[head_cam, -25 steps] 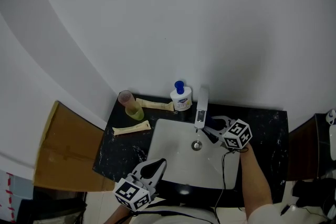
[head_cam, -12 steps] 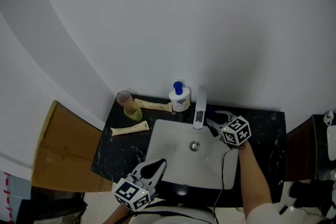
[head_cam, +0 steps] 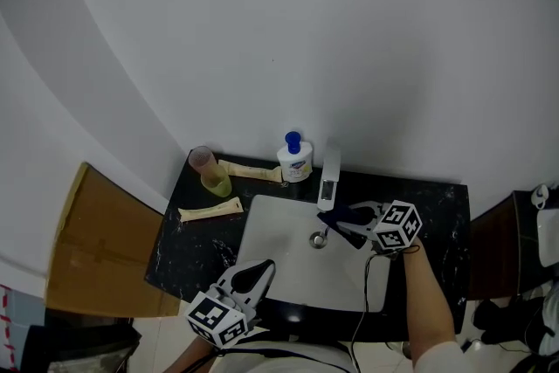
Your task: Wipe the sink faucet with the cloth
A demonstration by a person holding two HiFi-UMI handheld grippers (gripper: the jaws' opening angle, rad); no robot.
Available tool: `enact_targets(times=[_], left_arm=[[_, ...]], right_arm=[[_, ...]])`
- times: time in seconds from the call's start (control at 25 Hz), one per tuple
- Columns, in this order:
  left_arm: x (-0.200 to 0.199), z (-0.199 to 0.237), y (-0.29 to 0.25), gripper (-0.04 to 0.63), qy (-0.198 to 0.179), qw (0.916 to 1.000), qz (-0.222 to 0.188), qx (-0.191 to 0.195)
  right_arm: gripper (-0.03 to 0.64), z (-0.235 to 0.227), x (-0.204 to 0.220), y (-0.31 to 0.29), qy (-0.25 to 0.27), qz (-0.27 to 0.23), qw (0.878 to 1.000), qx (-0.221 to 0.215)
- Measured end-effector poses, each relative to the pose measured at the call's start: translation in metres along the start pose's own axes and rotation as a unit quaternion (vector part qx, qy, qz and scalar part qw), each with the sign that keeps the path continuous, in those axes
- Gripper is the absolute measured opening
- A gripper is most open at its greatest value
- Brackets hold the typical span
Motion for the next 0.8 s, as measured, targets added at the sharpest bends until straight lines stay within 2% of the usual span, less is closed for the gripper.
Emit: enact_targets(times=[0.08, 0.16, 0.32, 0.4, 0.52, 0.6, 0.64, 0.72, 0.8], left_arm=[[-0.001, -0.002, -0.002, 0.002, -0.002, 1.0000, -0.002, 0.005], [-0.002, -0.002, -0.003, 0.002, -0.003, 1.0000, -0.002, 0.007], [-0.005, 0.000, -0.005, 0.002, 0.000, 1.0000, 0.000, 0.006], [-0.007, 0.000, -0.005, 0.002, 0.001, 1.0000, -0.001, 0.005], [-0.009, 0.004, -0.003, 0.002, 0.002, 1.0000, -0.002, 0.002], [-0.010, 0.007, -0.004, 0.002, 0.004, 1.0000, -0.003, 0.001], [-0.010, 0.008, -0.004, 0.002, 0.005, 1.0000, -0.003, 0.002], [-0.011, 0.009, -0.007, 0.002, 0.005, 1.0000, -0.002, 0.006], [-0.011, 0.007, -0.009, 0.002, 0.005, 0.9999, 0.000, 0.011]], right_arm=[[0.112, -0.024, -0.002, 0.006, -0.011, -0.017, 0.998, 0.060], [0.112, -0.046, -0.010, 0.008, -0.029, -0.044, 0.994, 0.098], [0.114, -0.071, -0.022, 0.001, -0.056, -0.073, 0.989, 0.118], [0.112, -0.064, -0.023, -0.008, -0.059, -0.072, 0.992, 0.086], [0.109, -0.021, -0.016, -0.017, -0.056, -0.056, 0.997, -0.018], [0.107, 0.011, -0.009, -0.016, -0.051, -0.042, 0.994, -0.084], [0.109, 0.022, -0.007, -0.014, -0.050, -0.038, 0.993, -0.104], [0.108, 0.030, -0.005, -0.010, -0.047, -0.036, 0.992, -0.110], [0.109, 0.019, -0.005, -0.006, -0.047, -0.035, 0.995, -0.077]])
Point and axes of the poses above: the fingertips, and each gripper's own axes: y backward along the fingers, z to its left, x out of its underside, the point moved 2 cm from there along y, backward along the fingers, and after that the axes turned 3 degrees about -x, right-handed, at the moved point
